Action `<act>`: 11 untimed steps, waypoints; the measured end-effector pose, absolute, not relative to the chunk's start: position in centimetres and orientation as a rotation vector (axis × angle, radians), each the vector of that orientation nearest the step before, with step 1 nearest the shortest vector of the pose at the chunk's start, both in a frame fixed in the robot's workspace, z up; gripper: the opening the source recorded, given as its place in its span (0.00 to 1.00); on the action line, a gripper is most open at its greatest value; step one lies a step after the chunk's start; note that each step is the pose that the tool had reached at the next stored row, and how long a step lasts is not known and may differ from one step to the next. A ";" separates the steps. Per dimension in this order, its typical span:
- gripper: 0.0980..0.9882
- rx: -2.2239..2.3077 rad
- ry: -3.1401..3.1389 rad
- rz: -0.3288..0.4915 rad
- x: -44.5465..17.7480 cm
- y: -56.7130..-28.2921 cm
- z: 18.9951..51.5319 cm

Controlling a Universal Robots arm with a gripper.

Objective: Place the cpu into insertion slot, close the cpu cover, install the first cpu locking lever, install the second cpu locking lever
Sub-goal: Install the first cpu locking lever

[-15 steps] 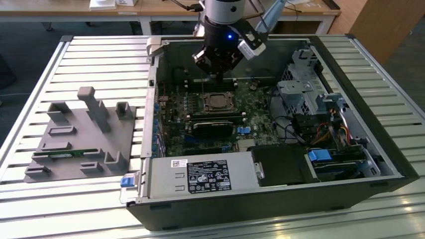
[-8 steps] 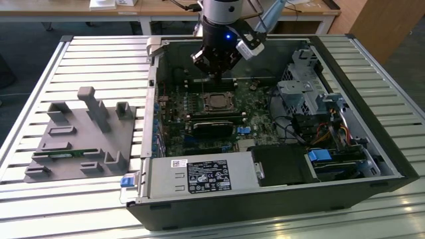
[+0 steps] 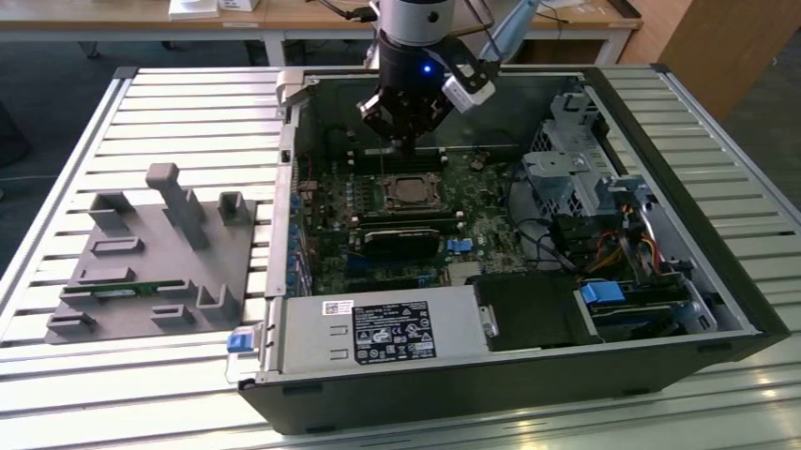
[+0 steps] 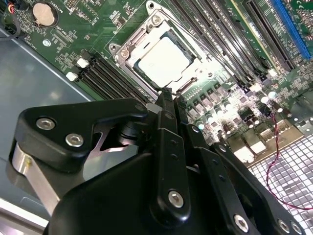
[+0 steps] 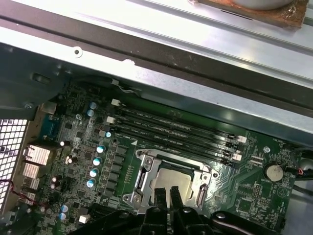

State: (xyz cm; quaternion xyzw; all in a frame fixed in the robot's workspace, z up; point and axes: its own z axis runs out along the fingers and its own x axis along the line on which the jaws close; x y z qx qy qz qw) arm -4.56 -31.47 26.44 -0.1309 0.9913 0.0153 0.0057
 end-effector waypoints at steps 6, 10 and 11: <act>0.09 -0.410 3.103 0.048 -4.7 -31.5 26.4; 0.09 -0.410 3.103 0.048 -4.9 -31.5 26.4; 0.09 -0.410 3.103 0.048 -4.9 -31.5 26.4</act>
